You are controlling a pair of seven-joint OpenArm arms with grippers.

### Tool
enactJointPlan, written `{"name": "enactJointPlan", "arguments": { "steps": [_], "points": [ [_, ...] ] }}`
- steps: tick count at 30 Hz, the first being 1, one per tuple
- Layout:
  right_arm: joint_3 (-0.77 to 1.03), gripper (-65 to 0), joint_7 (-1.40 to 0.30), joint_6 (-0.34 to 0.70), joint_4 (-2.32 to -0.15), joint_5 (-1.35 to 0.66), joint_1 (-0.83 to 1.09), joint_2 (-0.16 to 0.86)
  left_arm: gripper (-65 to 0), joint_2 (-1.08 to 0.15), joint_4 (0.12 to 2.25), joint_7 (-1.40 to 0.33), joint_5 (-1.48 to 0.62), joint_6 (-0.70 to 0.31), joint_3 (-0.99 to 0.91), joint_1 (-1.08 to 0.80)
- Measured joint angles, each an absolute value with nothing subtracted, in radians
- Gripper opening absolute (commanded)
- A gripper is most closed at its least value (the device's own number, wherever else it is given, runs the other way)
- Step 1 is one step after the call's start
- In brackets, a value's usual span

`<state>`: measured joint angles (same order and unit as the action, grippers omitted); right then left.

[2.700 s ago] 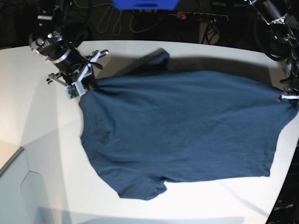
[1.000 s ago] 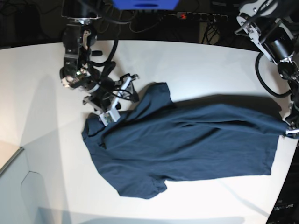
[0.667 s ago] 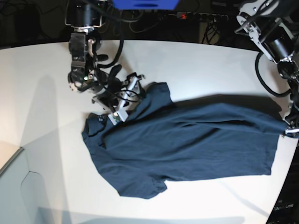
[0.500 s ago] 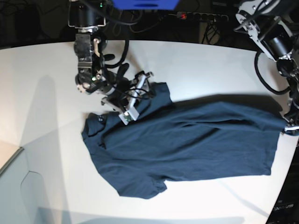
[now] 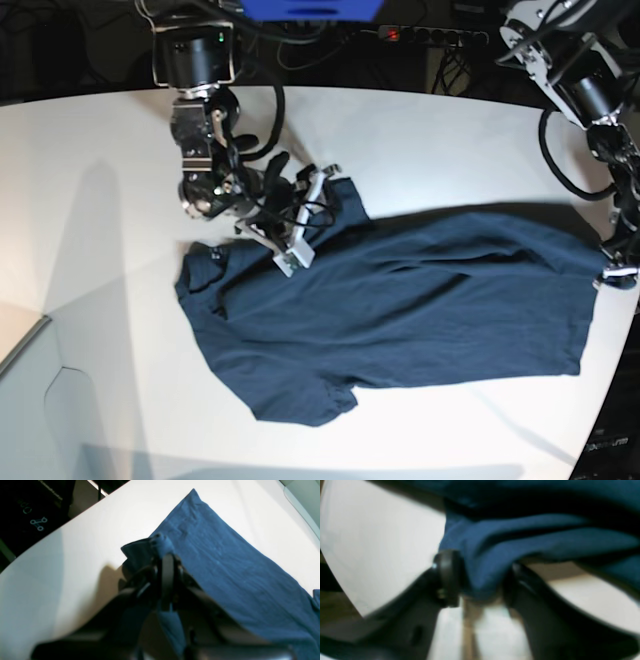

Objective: Layout the t-shirt on the table in an organized manner, then fold the t-shirt properly
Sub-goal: 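Drag the shirt corner with the right gripper away from the hem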

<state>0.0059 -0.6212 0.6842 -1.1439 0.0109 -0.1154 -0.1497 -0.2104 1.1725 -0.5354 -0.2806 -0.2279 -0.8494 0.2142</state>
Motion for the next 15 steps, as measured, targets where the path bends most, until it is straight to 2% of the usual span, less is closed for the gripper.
{"name": "enactJointPlan", "arguments": {
  "steps": [1,2,9,15],
  "points": [
    [0.006,-63.1,-0.629,0.684,-1.156,0.012,-0.112,-0.15,-64.7,-0.21,1.172,-0.535,-0.281,-0.228,-0.849,0.213],
    [0.006,-65.0,-0.628,0.684,-1.179,0.014,-0.103,-0.15,-64.8,-0.211,1.172,-0.535,-0.281,-0.228,-0.849,0.213],
    [0.001,-65.0,-0.721,0.685,-1.59,0.024,0.113,-0.15,-64.9,-0.214,1.177,-0.536,-0.279,-0.228,-0.849,0.212],
    [-0.012,-65.0,-0.711,0.684,-1.86,0.016,0.302,-0.15,-64.9,-0.216,1.181,-0.535,-0.281,-0.228,-0.849,0.213]
  ]
}}
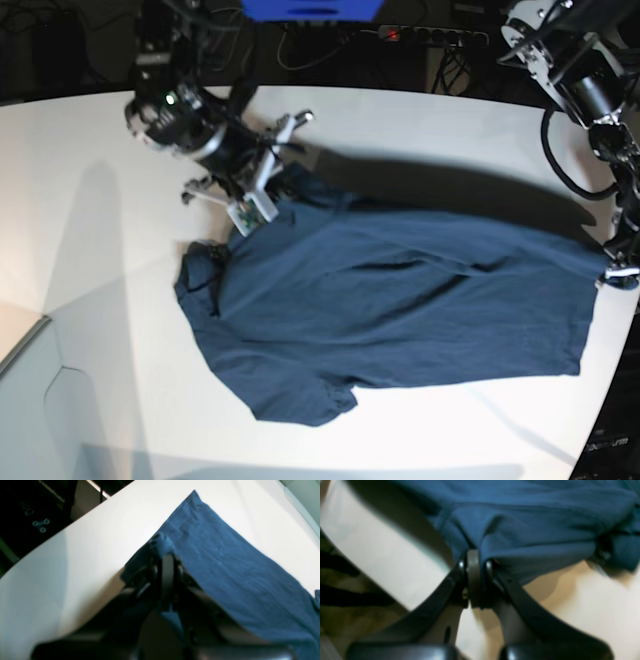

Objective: Layout the t-shirt on the table in an organized manner, then fold the t-shirt properly
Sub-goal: 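Drag the shirt corner with the right gripper away from the hem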

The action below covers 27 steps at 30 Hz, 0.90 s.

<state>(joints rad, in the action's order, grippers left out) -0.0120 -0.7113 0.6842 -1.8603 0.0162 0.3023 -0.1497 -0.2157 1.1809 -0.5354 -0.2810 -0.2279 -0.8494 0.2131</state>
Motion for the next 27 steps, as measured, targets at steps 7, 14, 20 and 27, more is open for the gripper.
{"name": "enactJointPlan", "arguments": {
  "steps": [7,14,20,27],
  "points": [
    [-0.112,-65.0,-0.71,0.685,-1.88,0.018,0.447,-0.15,-64.9,-0.216,1.183,-0.535,-0.287,-0.229,-0.851,0.198],
    [-0.181,-65.0,-0.707,0.684,-1.782,0.011,0.46,-0.15,-64.9,-0.204,1.281,-0.543,-0.284,-0.229,-0.918,0.127],
    [-0.176,-65.0,-0.714,0.684,-1.699,0.018,0.448,-0.15,-64.5,-0.185,1.309,-0.542,-0.285,-0.229,-0.947,0.088],
    [-0.125,-65.0,-0.7,0.684,-1.703,0.017,0.43,-0.146,-50.2,-0.168,1.31,-0.546,-0.41,-0.229,-0.941,0.01]
  ]
}}
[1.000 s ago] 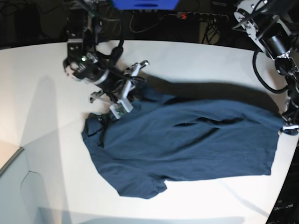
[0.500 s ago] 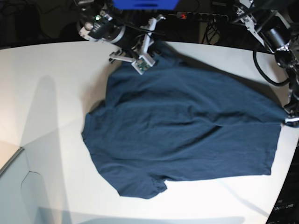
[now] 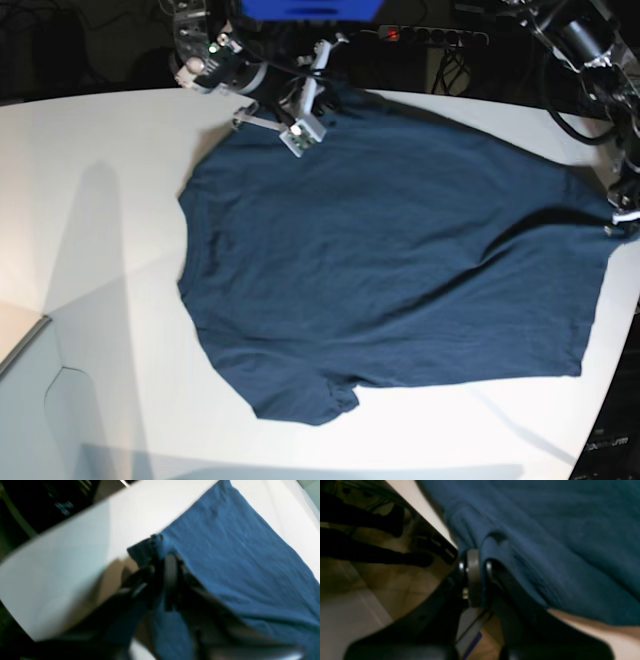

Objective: Layout the t-shirt on the table in an organized manner, then fold the t-shirt properly
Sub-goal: 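Drag the shirt corner with the right gripper away from the hem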

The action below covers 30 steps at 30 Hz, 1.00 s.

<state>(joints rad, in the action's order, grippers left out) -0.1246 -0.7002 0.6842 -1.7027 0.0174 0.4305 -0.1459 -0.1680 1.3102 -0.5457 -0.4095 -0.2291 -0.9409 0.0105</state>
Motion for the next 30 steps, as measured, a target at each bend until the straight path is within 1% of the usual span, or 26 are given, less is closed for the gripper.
{"name": "enactJointPlan", "arguments": {
  "steps": [2,3,9,12,15,18,20,22,24,27,30],
  "points": [
    [-0.112,-65.0,-0.708,0.684,-1.703,0.018,0.43,-0.144,-44.6,-0.168,1.31,-0.545,-0.413,-0.228,-0.942,0.004],
    [-0.109,-65.0,-0.711,0.684,-1.702,0.019,0.426,-0.142,-44.2,-0.17,1.31,-0.545,-0.413,-0.228,-0.942,0.004],
    [-0.102,-65.0,-0.707,0.684,-1.702,0.015,0.405,-0.119,-44.1,-0.171,1.311,-0.543,-0.416,-0.224,-0.92,0.04],
    [-0.102,-65.0,-0.707,0.684,-1.702,0.014,0.396,-0.12,-44.1,-0.163,1.375,-0.55,-0.416,-0.226,-0.913,0.036],
    [-0.093,-65.0,-0.707,0.684,-1.713,0.014,0.382,-0.119,-44.1,-0.176,1.424,-0.526,-0.433,-0.231,-0.915,-0.025],
    [-0.093,-65.0,-0.71,0.684,-1.718,0.014,0.368,-0.12,-44.1,-0.171,1.432,-0.543,-0.418,-0.218,-0.931,-0.111],
    [-0.094,-65.0,-0.707,0.684,-1.718,0.014,0.359,-0.12,-43.8,-0.16,1.432,-0.549,-0.425,-0.229,-0.994,-0.152],
    [-0.094,-65.0,-0.707,0.684,-1.718,0.014,0.358,-0.12,-43.7,-0.168,1.411,-0.536,-0.422,-0.229,-1.067,-0.157],
    [-0.094,-65.0,-0.71,0.684,-1.718,0.014,0.359,-0.119,-43.7,-0.189,1.347,-0.511,-0.421,-0.224,-1.098,-0.158],
    [-0.097,-65.0,-0.71,0.684,-1.718,0.015,0.359,-0.12,-43.7,-0.2,1.242,-0.537,-0.419,-0.226,-1.091,-0.156],
    [-0.099,-65.0,-0.709,0.684,-1.718,0.014,0.358,-0.127,-43.7,-0.2,1.213,-0.544,-0.417,-0.228,-1.087,-0.128]
  ]
}}
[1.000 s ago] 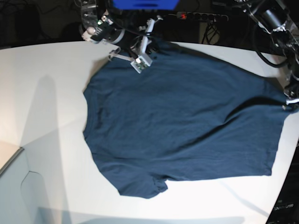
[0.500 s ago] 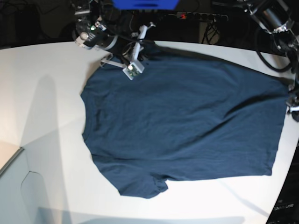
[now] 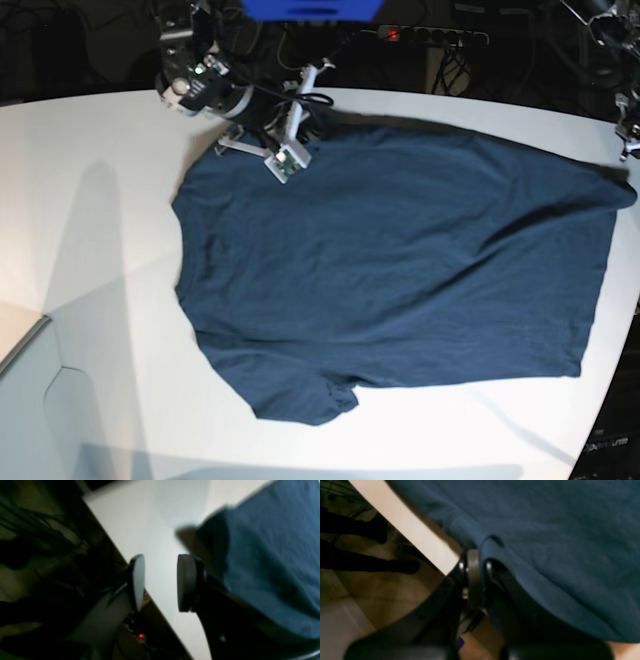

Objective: Layout the t-shirt on the table in an organized manner, then fold the t-shirt properly
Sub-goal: 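Drag the shirt corner with the right gripper away from the hem, then move the left gripper along the shirt edge and regrasp the hem corner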

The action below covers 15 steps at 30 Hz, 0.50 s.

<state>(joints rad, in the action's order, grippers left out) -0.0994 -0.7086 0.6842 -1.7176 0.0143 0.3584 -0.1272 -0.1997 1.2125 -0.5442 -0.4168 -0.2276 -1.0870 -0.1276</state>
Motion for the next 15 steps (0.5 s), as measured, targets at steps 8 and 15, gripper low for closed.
{"name": "enactJointPlan", "arguments": {
  "steps": [8,15],
  "points": [
    [-0.099,-65.0,-0.709,0.684,-1.718,0.014,0.364,-0.125,-43.8,-0.211,1.203,-0.526,-0.421,-0.228,-1.023,-0.076],
    [-0.099,-65.0,-0.71,0.684,-1.718,0.014,0.366,-0.125,-43.9,-0.207,1.131,-0.524,-0.42,-0.228,-0.976,-0.022]
  ]
}}
